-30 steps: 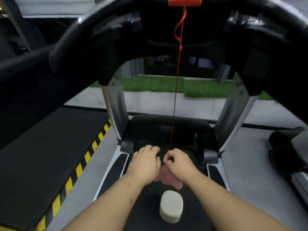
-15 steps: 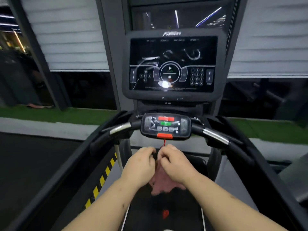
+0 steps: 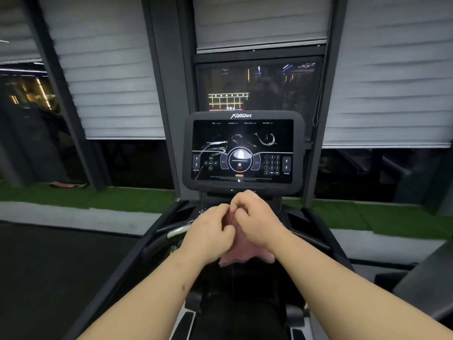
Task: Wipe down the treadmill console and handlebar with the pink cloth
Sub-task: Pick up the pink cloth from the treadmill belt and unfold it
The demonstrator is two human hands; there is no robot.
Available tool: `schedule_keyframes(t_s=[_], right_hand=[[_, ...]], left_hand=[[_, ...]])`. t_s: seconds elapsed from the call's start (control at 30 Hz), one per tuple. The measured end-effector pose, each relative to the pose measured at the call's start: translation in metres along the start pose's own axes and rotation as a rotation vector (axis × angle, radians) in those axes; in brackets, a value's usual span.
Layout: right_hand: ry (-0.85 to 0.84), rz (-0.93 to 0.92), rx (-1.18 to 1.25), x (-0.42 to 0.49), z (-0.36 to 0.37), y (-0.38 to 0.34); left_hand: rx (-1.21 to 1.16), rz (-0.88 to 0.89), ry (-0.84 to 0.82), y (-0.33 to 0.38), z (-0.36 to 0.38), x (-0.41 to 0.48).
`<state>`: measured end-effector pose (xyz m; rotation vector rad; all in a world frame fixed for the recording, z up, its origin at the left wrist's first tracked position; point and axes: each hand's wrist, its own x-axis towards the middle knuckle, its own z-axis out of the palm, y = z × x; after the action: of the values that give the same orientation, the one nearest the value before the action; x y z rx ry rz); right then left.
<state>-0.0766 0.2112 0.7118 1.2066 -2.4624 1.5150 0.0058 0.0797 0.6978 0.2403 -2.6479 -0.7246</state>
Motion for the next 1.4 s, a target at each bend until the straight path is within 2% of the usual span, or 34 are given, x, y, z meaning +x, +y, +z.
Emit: schedule_keyframes(t_s=[0.27,0.4,0.53,0.63,0.73,0.87,0.97,1.07,1.13,1.3,1.4], right_hand=[[0.041,-0.052,-0.059,0.016,-0.057,-0.043],[0.027,-0.093,-0.153,0.026,-0.079,-0.059],[0.018,-0.057,-0.233,0.048,-0.095,-0.064],[-0.050,-0.001,-0.363,0.068,-0.104,-0.063],[-0.121,0.096,-0.480,0.087,-0.104,-0.059],[-0.233,0.285,-0.222,0.109,-0.103,-0.055],[-0.306,0.285,-0.312,0.132,-0.098,-0.042],[-0.291,0.273,-0.351,0.161,-0.094,-0.020],[-0.261,0.284,-0.213,0.175,-0.090,-0.008],[-0.069,0.287,0.583,0.195,-0.074,0.018],[0.074,0.253,0.788,0.207,-0.062,0.025]], left_hand=[[-0.186,-0.099,0.109,0.040,-0.041,0.011],[-0.194,-0.055,0.155,0.047,-0.057,0.029],[-0.167,0.022,0.172,0.053,-0.074,0.059],[-0.114,0.100,0.180,0.051,-0.086,0.091],[-0.064,0.175,0.152,0.046,-0.095,0.121],[-0.008,0.237,0.100,0.037,-0.106,0.157],[0.033,0.237,0.032,0.022,-0.117,0.190],[0.090,0.271,-0.036,0.006,-0.121,0.219],[0.104,0.304,-0.042,-0.005,-0.120,0.235],[0.120,0.335,0.009,-0.031,-0.102,0.265],[0.073,0.325,0.050,-0.037,-0.086,0.276]])
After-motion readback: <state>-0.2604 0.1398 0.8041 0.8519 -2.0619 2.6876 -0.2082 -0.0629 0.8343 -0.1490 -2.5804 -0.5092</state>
